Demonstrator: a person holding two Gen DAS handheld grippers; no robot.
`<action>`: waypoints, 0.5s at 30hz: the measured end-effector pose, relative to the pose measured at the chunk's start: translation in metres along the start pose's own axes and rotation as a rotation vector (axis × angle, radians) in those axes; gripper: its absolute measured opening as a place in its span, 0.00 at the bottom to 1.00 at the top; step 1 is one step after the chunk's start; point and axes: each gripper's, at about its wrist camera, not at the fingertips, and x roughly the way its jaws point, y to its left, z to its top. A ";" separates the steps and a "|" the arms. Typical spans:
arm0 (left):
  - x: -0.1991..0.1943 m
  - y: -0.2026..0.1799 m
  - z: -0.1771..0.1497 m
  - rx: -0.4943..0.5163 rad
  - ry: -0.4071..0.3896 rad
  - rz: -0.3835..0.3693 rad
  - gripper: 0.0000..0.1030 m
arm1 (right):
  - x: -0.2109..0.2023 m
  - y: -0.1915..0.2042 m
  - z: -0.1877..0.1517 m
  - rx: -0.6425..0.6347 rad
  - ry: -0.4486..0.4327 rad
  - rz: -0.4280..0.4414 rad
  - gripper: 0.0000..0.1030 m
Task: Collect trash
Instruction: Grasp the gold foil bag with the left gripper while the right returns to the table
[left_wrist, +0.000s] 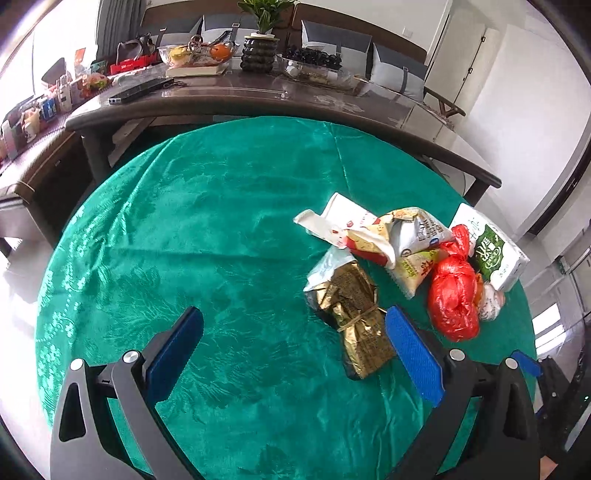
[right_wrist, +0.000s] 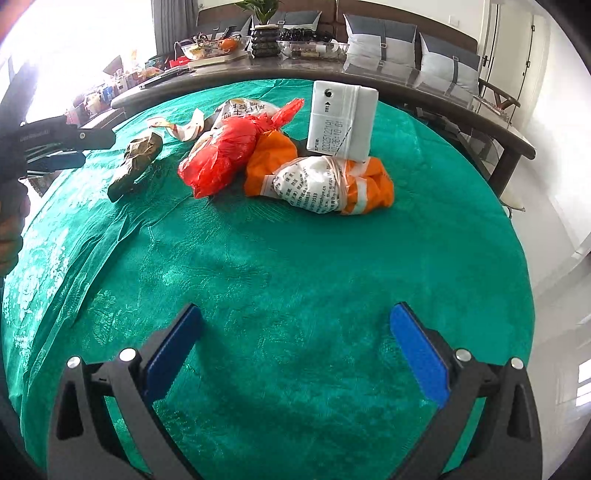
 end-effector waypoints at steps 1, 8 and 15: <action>0.003 -0.004 -0.002 -0.015 0.011 -0.023 0.95 | 0.000 0.001 0.000 -0.002 -0.001 -0.003 0.95; 0.051 -0.044 0.002 -0.065 0.063 0.085 0.95 | 0.000 0.000 -0.001 0.013 0.005 0.008 0.95; 0.052 -0.049 -0.005 0.022 0.055 0.165 0.84 | 0.001 -0.003 -0.001 0.032 0.009 0.013 0.96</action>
